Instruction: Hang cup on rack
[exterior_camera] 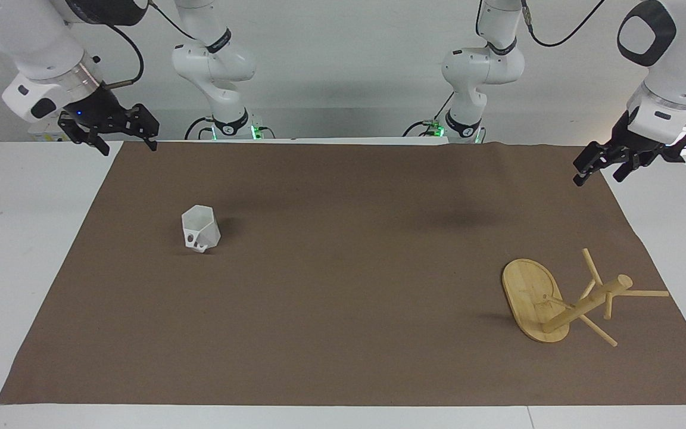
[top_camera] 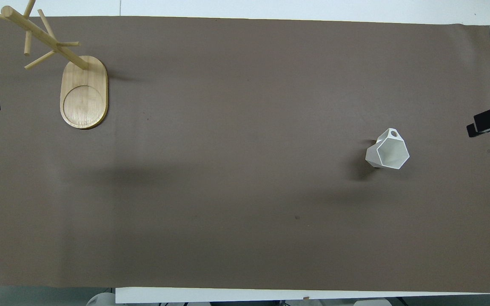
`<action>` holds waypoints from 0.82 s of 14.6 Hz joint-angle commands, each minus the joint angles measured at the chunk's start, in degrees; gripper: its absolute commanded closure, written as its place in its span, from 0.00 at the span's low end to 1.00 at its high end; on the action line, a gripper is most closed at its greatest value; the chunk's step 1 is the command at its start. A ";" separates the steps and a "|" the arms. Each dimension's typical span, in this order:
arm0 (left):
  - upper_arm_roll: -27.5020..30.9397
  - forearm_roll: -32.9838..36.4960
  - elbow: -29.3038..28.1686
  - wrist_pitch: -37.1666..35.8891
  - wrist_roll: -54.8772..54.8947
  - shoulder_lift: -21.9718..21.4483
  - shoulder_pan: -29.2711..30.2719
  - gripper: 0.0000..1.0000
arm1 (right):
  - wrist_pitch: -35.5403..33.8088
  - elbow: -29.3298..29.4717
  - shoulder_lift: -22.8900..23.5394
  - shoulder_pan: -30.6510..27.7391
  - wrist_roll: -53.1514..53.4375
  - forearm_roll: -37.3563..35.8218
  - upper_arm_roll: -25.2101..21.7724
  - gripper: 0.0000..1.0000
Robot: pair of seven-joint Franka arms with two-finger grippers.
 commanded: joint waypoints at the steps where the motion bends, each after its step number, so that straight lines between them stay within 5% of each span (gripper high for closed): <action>1: 0.18 0.79 -0.04 0.46 0.39 0.04 -0.33 0.00 | 0.38 -0.04 0.13 -0.38 0.04 0.26 0.26 0.00; 9: 0.18 0.79 -0.66 0.46 0.30 -0.31 -0.59 0.00 | 0.29 -4.26 -2.24 -1.79 -2.50 0.35 0.95 0.00; 12: 0.18 0.70 -1.44 0.46 0.12 -0.49 -0.60 0.00 | 2.48 -4.35 -1.72 -2.04 -19.67 0.35 0.87 0.00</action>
